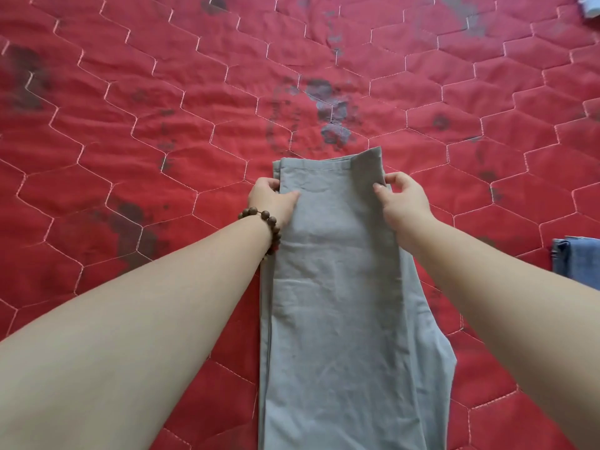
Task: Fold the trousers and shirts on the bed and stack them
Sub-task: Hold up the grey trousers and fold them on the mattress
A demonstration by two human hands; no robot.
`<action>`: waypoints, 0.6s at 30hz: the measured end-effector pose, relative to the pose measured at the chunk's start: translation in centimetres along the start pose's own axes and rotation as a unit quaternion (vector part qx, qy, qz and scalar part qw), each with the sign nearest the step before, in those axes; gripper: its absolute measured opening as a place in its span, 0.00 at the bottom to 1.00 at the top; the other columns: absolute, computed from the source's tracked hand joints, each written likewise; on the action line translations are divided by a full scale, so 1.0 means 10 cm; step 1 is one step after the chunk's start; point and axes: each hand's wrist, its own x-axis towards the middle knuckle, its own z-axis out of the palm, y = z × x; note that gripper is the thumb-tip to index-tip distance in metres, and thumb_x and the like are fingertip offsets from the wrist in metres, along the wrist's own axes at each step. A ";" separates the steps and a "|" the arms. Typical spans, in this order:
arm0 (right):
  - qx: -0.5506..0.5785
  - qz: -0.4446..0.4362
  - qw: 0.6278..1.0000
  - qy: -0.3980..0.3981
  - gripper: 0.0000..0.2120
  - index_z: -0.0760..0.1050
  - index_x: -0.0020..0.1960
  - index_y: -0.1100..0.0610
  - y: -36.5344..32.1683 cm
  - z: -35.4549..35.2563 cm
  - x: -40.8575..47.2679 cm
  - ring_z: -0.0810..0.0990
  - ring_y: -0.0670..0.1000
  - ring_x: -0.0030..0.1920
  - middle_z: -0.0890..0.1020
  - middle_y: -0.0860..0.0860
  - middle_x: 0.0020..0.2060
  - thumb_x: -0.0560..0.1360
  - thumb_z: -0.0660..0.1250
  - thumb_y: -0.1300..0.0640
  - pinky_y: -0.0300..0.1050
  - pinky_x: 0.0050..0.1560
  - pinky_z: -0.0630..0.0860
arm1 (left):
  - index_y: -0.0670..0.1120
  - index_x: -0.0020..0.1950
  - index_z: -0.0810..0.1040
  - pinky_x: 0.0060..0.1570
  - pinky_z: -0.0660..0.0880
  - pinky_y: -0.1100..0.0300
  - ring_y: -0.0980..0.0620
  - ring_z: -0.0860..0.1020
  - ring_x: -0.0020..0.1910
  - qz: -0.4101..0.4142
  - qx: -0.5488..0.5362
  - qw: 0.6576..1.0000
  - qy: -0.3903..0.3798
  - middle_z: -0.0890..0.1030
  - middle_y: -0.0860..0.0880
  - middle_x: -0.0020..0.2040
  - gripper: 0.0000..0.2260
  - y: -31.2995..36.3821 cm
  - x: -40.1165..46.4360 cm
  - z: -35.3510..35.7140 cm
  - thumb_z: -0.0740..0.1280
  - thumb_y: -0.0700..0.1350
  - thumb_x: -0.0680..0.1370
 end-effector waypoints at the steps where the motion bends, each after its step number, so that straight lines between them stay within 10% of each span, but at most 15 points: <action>1: 0.018 0.014 1.000 -0.008 0.02 0.76 0.49 0.50 -0.02 0.00 0.00 0.72 0.51 0.32 0.80 0.54 0.43 0.76 0.66 0.55 0.45 0.36 0.72 | 0.42 0.55 0.78 0.48 0.72 0.62 0.51 0.77 0.47 0.002 0.010 1.000 -0.004 0.81 0.47 0.50 0.12 0.01 0.02 0.00 0.70 0.46 0.75; 4: 0.099 0.056 0.993 -0.015 0.02 0.79 0.47 0.53 -0.06 -0.03 0.03 0.78 0.55 0.40 0.84 0.60 0.49 0.75 0.70 0.57 0.59 0.47 0.79 | 0.45 0.40 0.78 0.42 0.74 0.59 0.50 0.77 0.39 0.003 -0.006 1.000 0.006 0.81 0.48 0.38 0.06 0.00 0.06 0.00 0.69 0.46 0.75; 10: 0.041 0.072 0.996 -0.038 0.07 0.81 0.51 0.54 -0.02 -0.13 0.12 0.81 0.56 0.46 0.84 0.56 0.50 0.74 0.72 0.55 0.52 0.47 0.80 | 0.42 0.46 0.80 0.57 0.77 0.47 0.41 0.81 0.52 -0.093 -0.126 0.988 -0.009 0.83 0.39 0.50 0.05 -0.09 0.16 0.02 0.69 0.43 0.76; 15: 0.052 0.027 0.998 -0.011 0.04 0.80 0.45 0.53 -0.01 -0.25 0.14 0.81 0.55 0.42 0.82 0.54 0.41 0.73 0.72 0.62 0.59 0.53 0.79 | 0.45 0.42 0.76 0.52 0.79 0.52 0.47 0.79 0.44 -0.078 -0.284 0.954 -0.055 0.80 0.45 0.42 0.07 -0.07 0.11 0.01 0.65 0.37 0.78; 18: -0.068 -0.004 0.998 0.017 0.11 0.75 0.57 0.53 0.07 -0.25 0.11 0.78 0.56 0.49 0.79 0.56 0.51 0.75 0.69 0.55 0.53 0.56 0.76 | 0.44 0.52 0.75 0.57 0.75 0.55 0.45 0.79 0.50 -0.046 -0.118 0.991 0.042 0.80 0.44 0.50 0.06 -0.03 0.05 -0.03 0.66 0.38 0.76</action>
